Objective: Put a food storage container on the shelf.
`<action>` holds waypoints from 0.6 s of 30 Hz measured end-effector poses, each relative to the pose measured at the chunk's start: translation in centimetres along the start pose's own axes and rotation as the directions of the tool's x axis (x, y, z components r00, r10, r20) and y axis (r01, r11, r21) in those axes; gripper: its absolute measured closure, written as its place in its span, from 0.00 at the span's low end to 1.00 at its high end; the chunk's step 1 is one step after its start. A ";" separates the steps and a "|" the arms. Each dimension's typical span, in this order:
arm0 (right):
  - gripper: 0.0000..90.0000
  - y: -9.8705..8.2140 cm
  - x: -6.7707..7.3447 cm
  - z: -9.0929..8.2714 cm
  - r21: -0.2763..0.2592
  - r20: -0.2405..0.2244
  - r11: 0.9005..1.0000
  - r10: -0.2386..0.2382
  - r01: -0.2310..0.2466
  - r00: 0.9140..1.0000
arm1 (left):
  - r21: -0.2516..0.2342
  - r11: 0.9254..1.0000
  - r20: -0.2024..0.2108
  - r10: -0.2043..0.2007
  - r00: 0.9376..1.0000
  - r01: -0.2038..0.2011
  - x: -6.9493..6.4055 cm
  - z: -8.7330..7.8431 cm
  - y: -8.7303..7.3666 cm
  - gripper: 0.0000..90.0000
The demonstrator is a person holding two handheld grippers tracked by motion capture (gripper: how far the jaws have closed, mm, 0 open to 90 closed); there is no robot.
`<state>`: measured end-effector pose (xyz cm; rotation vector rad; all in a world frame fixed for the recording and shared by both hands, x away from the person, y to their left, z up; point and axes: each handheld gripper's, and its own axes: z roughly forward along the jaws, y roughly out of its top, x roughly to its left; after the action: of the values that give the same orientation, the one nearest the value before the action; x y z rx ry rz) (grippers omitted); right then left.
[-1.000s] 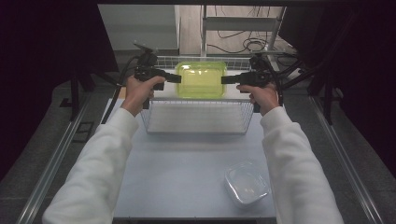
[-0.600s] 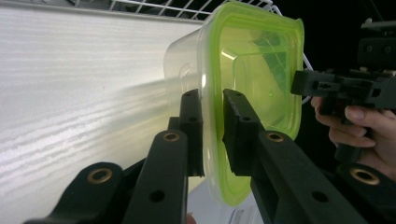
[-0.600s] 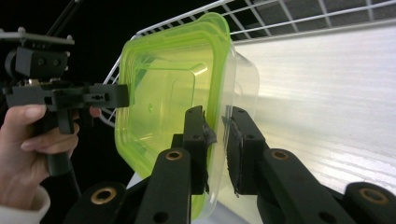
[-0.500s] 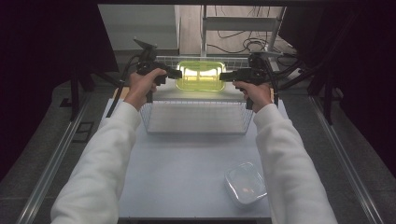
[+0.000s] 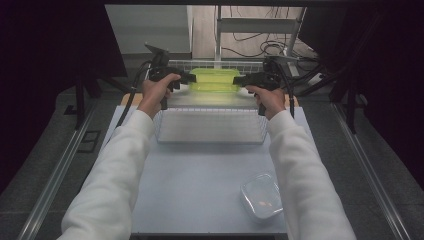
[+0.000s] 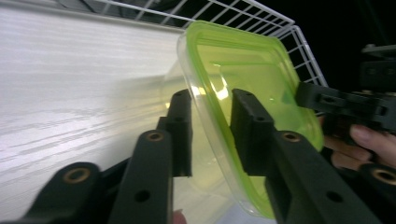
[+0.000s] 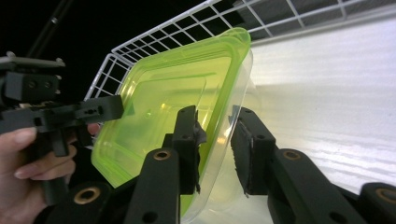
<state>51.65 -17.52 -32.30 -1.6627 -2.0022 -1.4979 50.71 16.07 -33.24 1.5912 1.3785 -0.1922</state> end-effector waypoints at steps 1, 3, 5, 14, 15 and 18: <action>0.70 0.0 0.1 0.0 -0.004 0.022 1.000 -0.021 0.021 1.000 | -0.006 1.000 -0.014 0.006 1.000 -0.006 0.0 0.0 -0.1 0.65; 0.64 -0.1 0.1 -0.1 -0.013 0.034 0.999 -0.030 0.030 0.999 | -0.016 1.000 -0.039 0.025 0.999 -0.026 -0.2 0.0 -0.2 0.57; 0.60 -0.2 0.2 -0.3 -0.044 0.017 0.998 -0.037 0.038 0.999 | -0.032 0.999 -0.029 0.035 0.999 -0.036 -0.3 0.1 -0.3 0.46; 0.31 -1.5 2.1 -1.8 -0.163 0.082 0.978 -0.121 0.133 0.989 | -0.108 0.985 -0.058 0.132 0.990 -0.137 -1.8 -1.5 -1.0 0.29; 0.30 -1.6 2.2 -2.1 -0.185 0.096 0.972 -0.127 0.143 0.987 | -0.105 0.982 -0.065 0.151 0.986 -0.158 -2.0 -1.6 -1.1 0.29; 0.29 -1.9 2.2 -2.9 -0.191 0.087 0.971 -0.129 0.144 0.988 | -0.099 0.974 -0.080 0.198 0.977 -0.205 -2.7 -2.1 -1.6 0.28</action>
<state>47.98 -18.03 -30.54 -1.7061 -2.1065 -1.7584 47.51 15.62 -31.27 1.6485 1.2482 0.0590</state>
